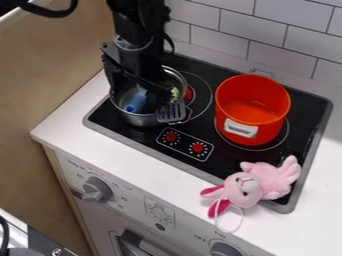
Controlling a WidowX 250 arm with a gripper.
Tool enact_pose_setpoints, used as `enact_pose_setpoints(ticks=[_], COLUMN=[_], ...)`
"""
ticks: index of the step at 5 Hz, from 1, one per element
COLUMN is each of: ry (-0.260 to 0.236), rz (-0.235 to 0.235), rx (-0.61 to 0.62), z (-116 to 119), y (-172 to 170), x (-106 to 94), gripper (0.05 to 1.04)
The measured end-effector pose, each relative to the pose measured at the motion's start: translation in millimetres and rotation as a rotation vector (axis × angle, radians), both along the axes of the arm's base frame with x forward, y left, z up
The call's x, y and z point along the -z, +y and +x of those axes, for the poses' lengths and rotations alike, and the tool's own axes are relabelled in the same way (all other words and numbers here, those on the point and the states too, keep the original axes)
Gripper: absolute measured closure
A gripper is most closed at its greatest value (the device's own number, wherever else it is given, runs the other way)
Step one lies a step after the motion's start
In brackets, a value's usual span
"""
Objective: Remove the object out of the pot
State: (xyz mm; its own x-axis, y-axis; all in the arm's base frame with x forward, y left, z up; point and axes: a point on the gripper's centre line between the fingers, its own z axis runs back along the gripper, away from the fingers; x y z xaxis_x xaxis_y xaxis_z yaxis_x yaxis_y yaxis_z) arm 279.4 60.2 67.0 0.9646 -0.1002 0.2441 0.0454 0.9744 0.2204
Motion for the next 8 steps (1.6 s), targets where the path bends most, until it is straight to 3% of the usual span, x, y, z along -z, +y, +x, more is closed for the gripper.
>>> enact_pose_setpoints(ticks=[2, 4, 6, 7, 8], ry=[0.036, 0.005, 0.085, 0.133, 0.156], rz=[-0.045, -0.067, -0.093, -0.109, -0.107], rx=[0.019, 0.028, 0.028, 0.022, 0.015], z=[0.6, 6.1, -0.3, -2.5, -1.4], y=[1.5, 1.7, -1.3, -1.3, 0.0], x=[10.7, 14.1, 12.0, 4.9, -5.7], gripper=[0.085, 0.124, 0.677, 0.782, 0.782])
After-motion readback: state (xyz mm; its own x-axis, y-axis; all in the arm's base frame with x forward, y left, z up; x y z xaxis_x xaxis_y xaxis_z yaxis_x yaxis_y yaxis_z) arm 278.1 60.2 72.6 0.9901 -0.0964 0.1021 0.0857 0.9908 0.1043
